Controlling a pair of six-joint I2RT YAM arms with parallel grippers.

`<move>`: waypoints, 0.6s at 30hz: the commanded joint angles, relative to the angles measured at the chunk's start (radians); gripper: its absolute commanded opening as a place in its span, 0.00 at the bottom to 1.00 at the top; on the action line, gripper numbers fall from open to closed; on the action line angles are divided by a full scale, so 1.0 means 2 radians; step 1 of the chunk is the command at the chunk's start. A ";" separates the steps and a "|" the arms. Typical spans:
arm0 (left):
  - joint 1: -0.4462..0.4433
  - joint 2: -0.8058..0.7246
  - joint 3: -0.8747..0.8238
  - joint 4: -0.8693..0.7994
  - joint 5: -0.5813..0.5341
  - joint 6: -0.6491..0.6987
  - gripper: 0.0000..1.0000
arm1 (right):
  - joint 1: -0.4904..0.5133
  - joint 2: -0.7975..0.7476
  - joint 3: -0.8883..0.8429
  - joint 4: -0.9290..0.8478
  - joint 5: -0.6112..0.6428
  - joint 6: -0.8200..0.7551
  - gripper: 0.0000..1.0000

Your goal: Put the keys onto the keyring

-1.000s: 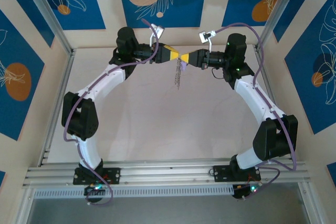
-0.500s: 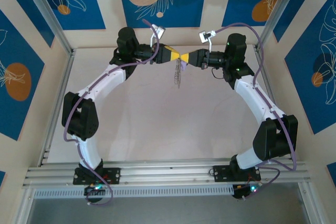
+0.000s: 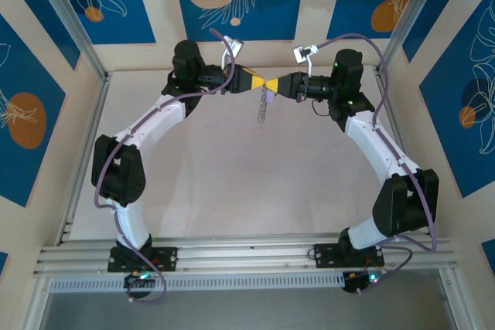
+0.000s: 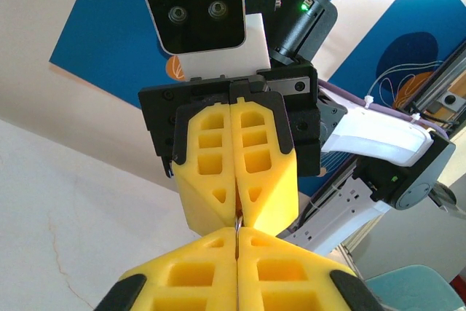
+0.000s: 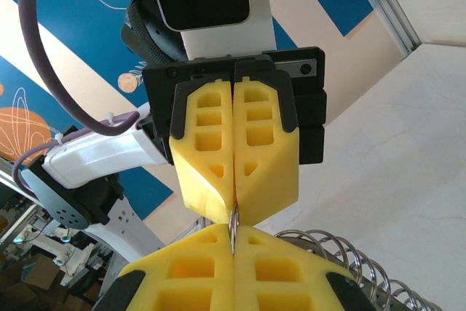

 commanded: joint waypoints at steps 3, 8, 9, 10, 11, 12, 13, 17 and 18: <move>-0.011 -0.010 -0.006 0.010 -0.002 0.021 0.00 | 0.003 0.005 0.016 0.010 -0.002 0.000 0.00; -0.017 -0.028 -0.011 -0.036 -0.028 0.066 0.00 | 0.004 0.006 0.017 0.012 0.003 0.002 0.00; -0.018 -0.034 -0.013 -0.050 -0.040 0.078 0.00 | 0.004 0.006 0.018 0.013 0.004 0.004 0.00; -0.019 -0.039 -0.017 -0.055 -0.048 0.086 0.00 | 0.003 0.007 0.018 0.015 0.004 0.005 0.00; -0.020 -0.045 -0.021 -0.055 -0.056 0.090 0.00 | 0.004 0.007 0.018 0.017 0.005 0.008 0.00; -0.020 -0.051 -0.027 -0.056 -0.068 0.091 0.00 | 0.004 0.007 0.018 0.018 0.007 0.010 0.00; -0.021 -0.057 -0.033 -0.053 -0.078 0.092 0.00 | 0.004 0.007 0.019 0.019 0.007 0.011 0.03; -0.021 -0.084 -0.057 -0.043 -0.121 0.093 0.00 | -0.001 -0.001 0.015 0.029 0.011 0.017 0.29; -0.020 -0.091 -0.066 -0.035 -0.134 0.088 0.00 | -0.002 -0.004 0.012 0.032 0.013 0.018 0.33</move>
